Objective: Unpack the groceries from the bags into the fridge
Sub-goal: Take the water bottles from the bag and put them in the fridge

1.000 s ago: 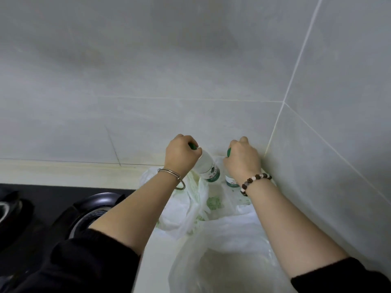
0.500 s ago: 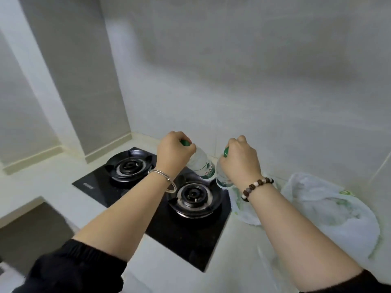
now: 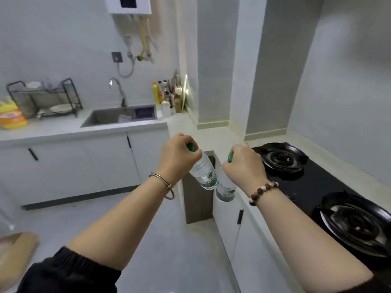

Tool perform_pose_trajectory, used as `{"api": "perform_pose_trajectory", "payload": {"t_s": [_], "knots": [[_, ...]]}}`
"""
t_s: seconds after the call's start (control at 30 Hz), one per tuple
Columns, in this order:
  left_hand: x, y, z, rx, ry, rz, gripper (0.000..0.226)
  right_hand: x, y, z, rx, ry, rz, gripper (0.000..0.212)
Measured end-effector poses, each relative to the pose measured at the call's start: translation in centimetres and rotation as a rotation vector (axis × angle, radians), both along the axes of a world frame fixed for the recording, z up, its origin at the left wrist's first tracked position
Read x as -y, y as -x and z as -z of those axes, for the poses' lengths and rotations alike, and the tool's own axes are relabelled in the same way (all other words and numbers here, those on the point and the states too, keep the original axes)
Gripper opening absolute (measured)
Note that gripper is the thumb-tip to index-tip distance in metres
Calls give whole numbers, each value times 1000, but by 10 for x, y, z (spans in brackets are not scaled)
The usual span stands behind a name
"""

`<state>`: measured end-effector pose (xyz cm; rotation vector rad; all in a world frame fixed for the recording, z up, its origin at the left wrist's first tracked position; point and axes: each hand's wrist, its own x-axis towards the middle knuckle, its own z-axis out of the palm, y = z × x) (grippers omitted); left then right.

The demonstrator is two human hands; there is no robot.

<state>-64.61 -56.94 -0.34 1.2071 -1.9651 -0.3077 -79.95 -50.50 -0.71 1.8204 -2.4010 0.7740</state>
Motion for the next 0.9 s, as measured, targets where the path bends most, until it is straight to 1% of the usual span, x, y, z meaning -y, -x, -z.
{"api": "perform_pose_trajectory", "payload": {"t_s": [0.07,0.17,0.27,0.37,0.57,0.7,0.9], "knots": [[1,-55,1,45,2,-88,9,19,-49,3,0,-13,-105,11],[-4,-127,2,95,-22,-226,5,37,-116,6,22,-39,-263,15],[-15,-184,1,146,-55,-349,4,46,-173,7,20,-50,-427,11],[-34,-228,0,198,-75,-453,7,51,-221,7,-12,-62,-586,11],[-75,-287,-11,193,-111,-699,5,56,-290,6,-16,-75,-871,9],[-94,-311,-16,213,-102,-865,6,54,-322,11,41,-33,-1014,11],[-122,-342,-40,237,-104,-1052,4,44,-361,2,100,61,-1199,13]]}}
